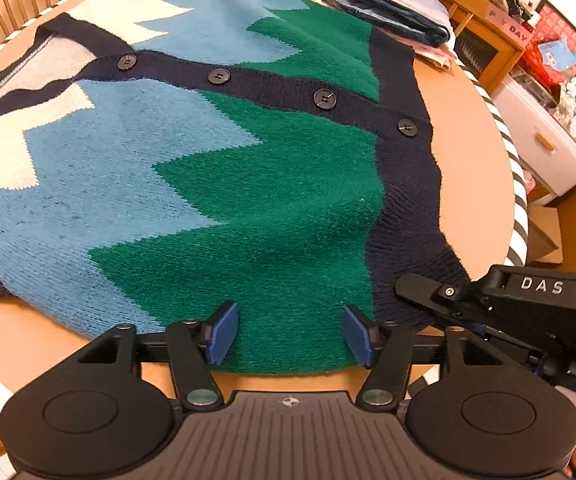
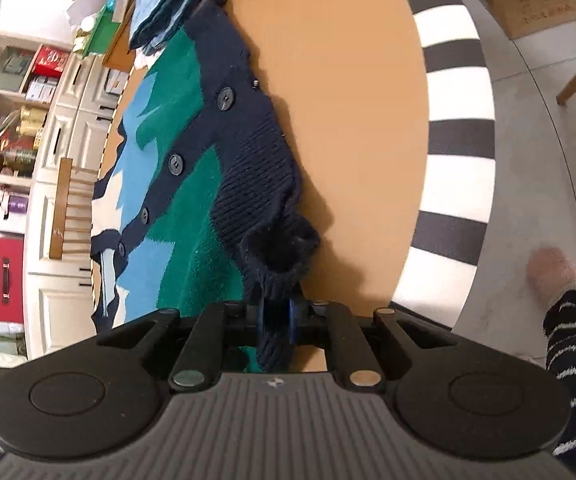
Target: Fold clothes
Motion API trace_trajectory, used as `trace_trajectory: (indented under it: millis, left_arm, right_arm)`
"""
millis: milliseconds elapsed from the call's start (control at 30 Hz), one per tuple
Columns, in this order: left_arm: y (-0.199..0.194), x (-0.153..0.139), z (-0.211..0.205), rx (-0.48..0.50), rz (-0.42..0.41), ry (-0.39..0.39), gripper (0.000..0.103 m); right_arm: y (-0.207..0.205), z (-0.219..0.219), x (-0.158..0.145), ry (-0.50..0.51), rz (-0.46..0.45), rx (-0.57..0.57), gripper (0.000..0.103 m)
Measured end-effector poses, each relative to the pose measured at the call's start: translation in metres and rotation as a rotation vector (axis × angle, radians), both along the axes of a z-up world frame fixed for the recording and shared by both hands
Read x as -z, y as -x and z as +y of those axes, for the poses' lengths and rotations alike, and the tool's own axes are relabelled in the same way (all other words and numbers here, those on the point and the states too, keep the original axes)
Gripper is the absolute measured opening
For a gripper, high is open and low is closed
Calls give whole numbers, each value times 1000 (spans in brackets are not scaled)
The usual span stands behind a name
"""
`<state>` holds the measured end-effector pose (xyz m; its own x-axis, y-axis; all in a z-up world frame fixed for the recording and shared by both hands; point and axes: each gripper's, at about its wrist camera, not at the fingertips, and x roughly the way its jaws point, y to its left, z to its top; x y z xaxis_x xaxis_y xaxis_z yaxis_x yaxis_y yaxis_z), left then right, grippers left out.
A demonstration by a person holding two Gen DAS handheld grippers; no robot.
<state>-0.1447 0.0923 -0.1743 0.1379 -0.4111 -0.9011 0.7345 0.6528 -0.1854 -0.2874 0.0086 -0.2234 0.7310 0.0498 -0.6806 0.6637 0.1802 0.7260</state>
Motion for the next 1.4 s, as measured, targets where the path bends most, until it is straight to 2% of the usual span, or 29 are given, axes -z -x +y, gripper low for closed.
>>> trace_trajectory:
  millis: [133, 267, 467, 633, 800, 933, 1100, 1233, 1333, 1400]
  left_arm:
    - [-1, -1, 1, -9, 24, 24, 73]
    - [-18, -8, 19, -91, 116, 85, 73]
    - [-46, -24, 81, -238, 114, 129, 82]
    - [-94, -20, 153, -383, 168, 211, 82]
    - [-173, -14, 210, -485, 210, 280, 81]
    - [-241, -13, 232, -492, 201, 309, 81]
    - [-310, -7, 236, -446, 150, 287, 81]
    - [-343, 3, 232, -396, 134, 259, 81]
    - [-354, 6, 230, -350, 121, 287, 84]
    - [-358, 8, 226, -316, 147, 323, 80]
  right_arm:
    - [0, -3, -6, 17, -19, -39, 10]
    - [4, -12, -16, 44, -20, -113, 9]
    - [8, -27, -22, 32, -10, -177, 8]
    - [10, -26, -18, 29, 37, -179, 8]
    - [8, -17, -19, 45, 67, -106, 8]
    - [4, 0, -23, 102, 105, -31, 8]
    - [5, 14, -23, 90, 135, 83, 9]
    - [4, 20, -22, 85, 159, 126, 10]
    - [5, 22, -21, 72, 159, 158, 10]
    - [5, 23, -20, 62, 157, 177, 11]
